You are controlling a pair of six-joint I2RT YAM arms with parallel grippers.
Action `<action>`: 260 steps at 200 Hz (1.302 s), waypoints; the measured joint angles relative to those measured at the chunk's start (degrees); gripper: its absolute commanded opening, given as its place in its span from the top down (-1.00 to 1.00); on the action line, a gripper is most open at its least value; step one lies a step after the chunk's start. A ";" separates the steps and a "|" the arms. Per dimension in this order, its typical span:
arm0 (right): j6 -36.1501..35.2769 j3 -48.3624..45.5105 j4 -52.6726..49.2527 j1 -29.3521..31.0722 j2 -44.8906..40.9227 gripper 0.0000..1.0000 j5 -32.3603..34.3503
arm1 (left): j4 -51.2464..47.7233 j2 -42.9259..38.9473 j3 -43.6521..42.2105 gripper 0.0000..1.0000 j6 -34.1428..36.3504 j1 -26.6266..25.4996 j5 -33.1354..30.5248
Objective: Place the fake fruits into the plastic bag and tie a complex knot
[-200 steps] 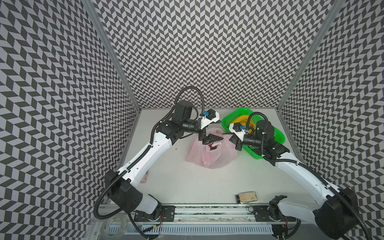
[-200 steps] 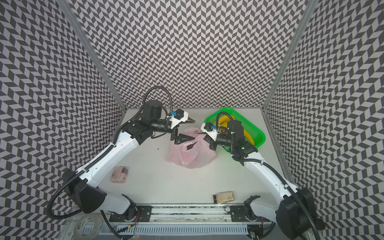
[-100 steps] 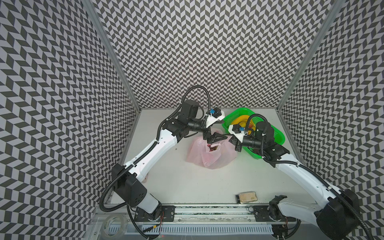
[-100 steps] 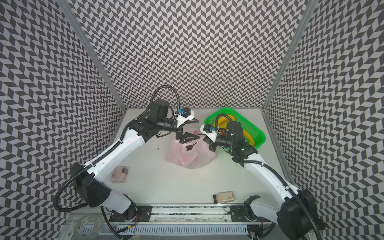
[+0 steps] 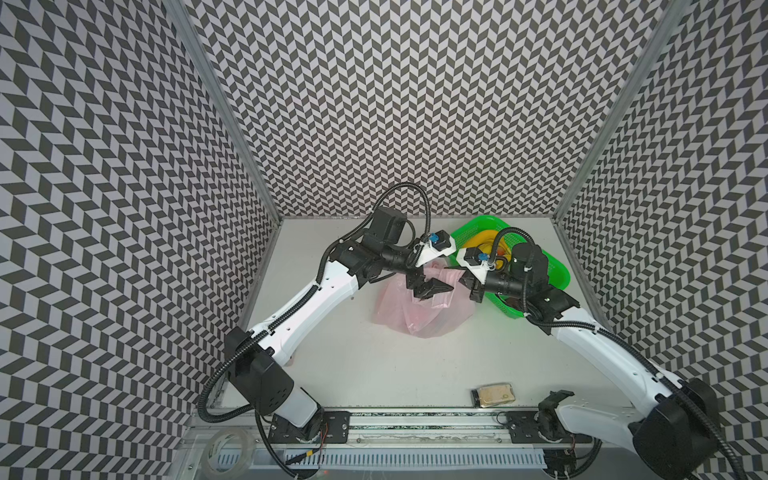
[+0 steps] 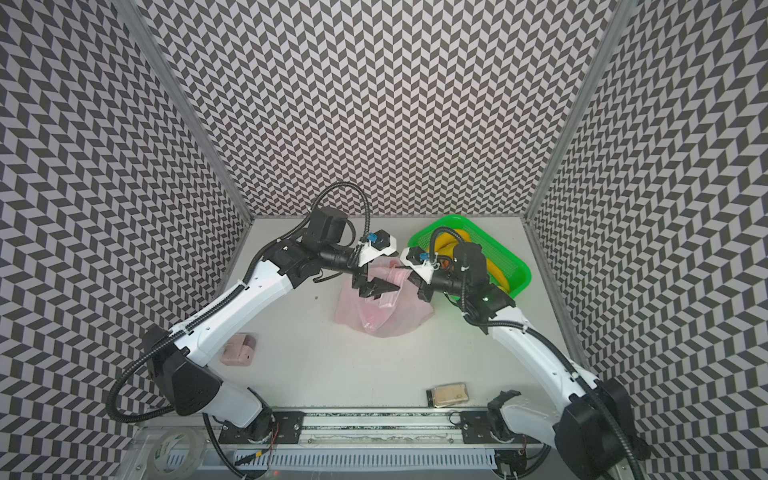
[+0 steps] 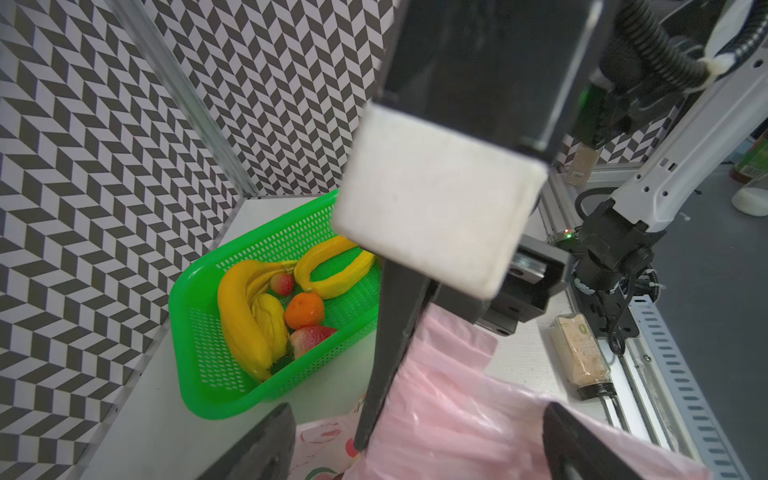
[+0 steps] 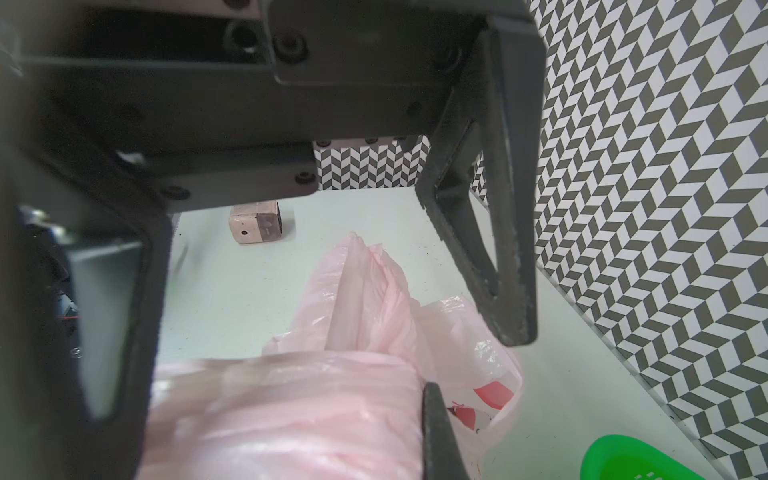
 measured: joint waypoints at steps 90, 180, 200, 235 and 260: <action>0.04 -0.15 0.42 0.11 -0.02 1.00 0.07 | 0.07 0.98 -0.52 -0.63 -0.42 -0.02 -6.14; 0.09 -0.90 0.83 0.11 -0.76 1.00 0.07 | -0.11 1.70 -2.14 -0.17 -0.09 0.76 -7.06; 0.33 -1.11 1.33 0.11 -0.79 1.00 0.07 | -0.55 2.21 -2.14 -0.11 0.26 1.18 -6.93; 0.90 -1.77 2.21 0.13 -1.18 1.00 -0.15 | -2.01 2.58 -2.12 0.29 1.27 1.86 -5.77; 0.94 -1.77 2.10 0.20 -1.18 1.00 0.09 | -2.45 2.62 -2.05 0.59 1.44 2.40 -5.01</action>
